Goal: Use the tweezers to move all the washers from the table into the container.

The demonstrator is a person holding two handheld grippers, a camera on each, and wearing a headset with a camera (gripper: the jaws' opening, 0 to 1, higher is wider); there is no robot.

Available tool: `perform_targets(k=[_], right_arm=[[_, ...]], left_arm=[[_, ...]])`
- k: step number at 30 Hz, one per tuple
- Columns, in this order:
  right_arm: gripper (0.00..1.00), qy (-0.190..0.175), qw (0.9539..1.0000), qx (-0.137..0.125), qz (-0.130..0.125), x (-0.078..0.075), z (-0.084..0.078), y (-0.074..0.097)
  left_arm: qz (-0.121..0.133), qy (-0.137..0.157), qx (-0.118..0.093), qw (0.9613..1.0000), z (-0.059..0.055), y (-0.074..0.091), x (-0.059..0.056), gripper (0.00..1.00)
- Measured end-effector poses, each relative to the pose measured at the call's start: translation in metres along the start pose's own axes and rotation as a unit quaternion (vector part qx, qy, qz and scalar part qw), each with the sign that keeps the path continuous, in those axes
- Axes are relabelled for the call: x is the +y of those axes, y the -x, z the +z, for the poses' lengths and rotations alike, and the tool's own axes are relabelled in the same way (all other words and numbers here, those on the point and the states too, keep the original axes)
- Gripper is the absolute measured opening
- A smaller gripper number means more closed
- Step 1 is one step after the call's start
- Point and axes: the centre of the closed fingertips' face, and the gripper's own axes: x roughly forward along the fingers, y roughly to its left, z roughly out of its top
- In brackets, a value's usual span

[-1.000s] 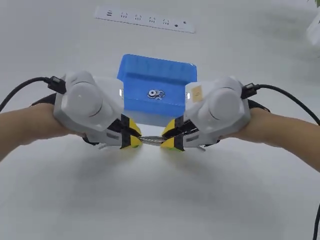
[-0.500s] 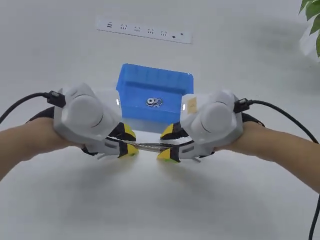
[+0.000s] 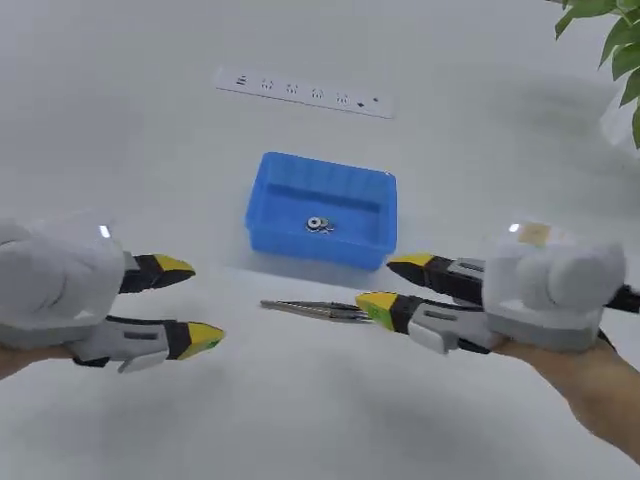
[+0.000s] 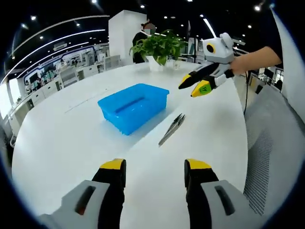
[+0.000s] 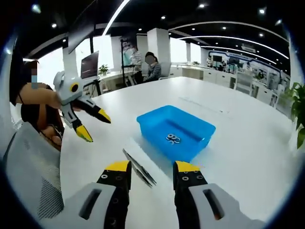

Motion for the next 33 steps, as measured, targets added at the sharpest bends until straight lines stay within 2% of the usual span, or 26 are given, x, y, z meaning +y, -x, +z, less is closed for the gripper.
perform_targets(k=[3,5,6,8,10,11,12,13,14,15,18,20,21,23,25,27,30,33], right_arm=[[0.39,0.006,0.9996,-0.01,-0.026,-0.003,0.002,0.024],[0.44,0.005,0.999,-0.018,-0.042,-0.007,0.003,0.034],[0.46,0.003,0.9988,-0.022,-0.045,-0.006,0.004,0.038],[0.49,0.014,0.9986,-0.023,-0.046,-0.003,0.007,0.045],[0.53,0.037,0.9983,-0.02,-0.04,0.002,0.012,0.052],[0.57,0.069,0.9968,-0.025,-0.032,0.008,0.019,0.055],[0.66,0.097,0.9942,-0.032,-0.035,0.01,0.026,0.058],[0.76,0.131,0.9897,-0.037,-0.046,0.011,0.033,0.06],[0.87,0.15,0.9871,-0.04,-0.041,0.018,0.039,0.064],[0.95,0.151,0.987,-0.045,-0.031,0.024,0.042,0.066],[0.96,0.147,0.9881,-0.038,-0.025,0.031,0.041,0.072],[1.0,0.173,0.9839,-0.014,-0.043,0.027,0.034,0.076],[1.0,0.184,0.9819,0.006,-0.045,0.028,0.026,0.078],[1.0,0.188,0.981,0.018,-0.042,0.032,0.02,0.077],[1.0,0.185,0.9818,0.02,-0.04,0.036,0.019,0.078],[1.0,0.173,0.984,0.009,-0.042,0.038,0.023,0.079],[1.0,0.152,0.9873,-0.005,-0.047,0.038,0.031,0.082],[1.0,0.147,0.9881,-0.009,-0.046,0.04,0.036,0.085]], left_arm=[[0.023,0.017,-0.03,0.9991,0.009,0.015,-0.004,0.67],[0.046,0.038,-0.057,0.9965,0.019,0.023,-0.006,0.78],[0.059,0.047,-0.072,0.9945,0.024,0.028,-0.008,0.82],[0.071,0.055,-0.086,0.9922,0.032,0.035,-0.012,0.9],[0.072,0.053,-0.094,0.9915,0.038,0.039,-0.018,0.99],[0.07,0.051,-0.097,0.9915,0.043,0.042,-0.021,0.99],[0.067,0.047,-0.097,0.9919,0.046,0.044,-0.023,1.0],[0.056,0.039,-0.093,0.9933,0.049,0.045,-0.028,1.0],[0.05,0.028,-0.091,0.9941,0.051,0.047,-0.031,1.0],[0.048,0.01,-0.087,0.995,0.054,0.049,-0.033,1.0],[0.054,-0.004,-0.081,0.9953,0.057,0.055,-0.034,1.0],[0.068,-0.011,-0.081,0.9944,0.059,0.06,-0.032,1.0],[0.07,-0.008,-0.083,0.9941,0.06,0.062,-0.032,1.0],[0.073,-0.005,-0.087,0.9936,0.062,0.067,-0.034,1.0],[0.064,-0.034,-0.085,0.9937,0.065,0.069,-0.043,1.0],[0.063,-0.06,-0.07,0.9938,0.065,0.07,-0.047,1.0],[0.061,-0.064,-0.07,0.9936,0.068,0.07,-0.049,1.0],[0.068,-0.043,-0.077,0.9937,0.068,0.069,-0.044,1.0]])
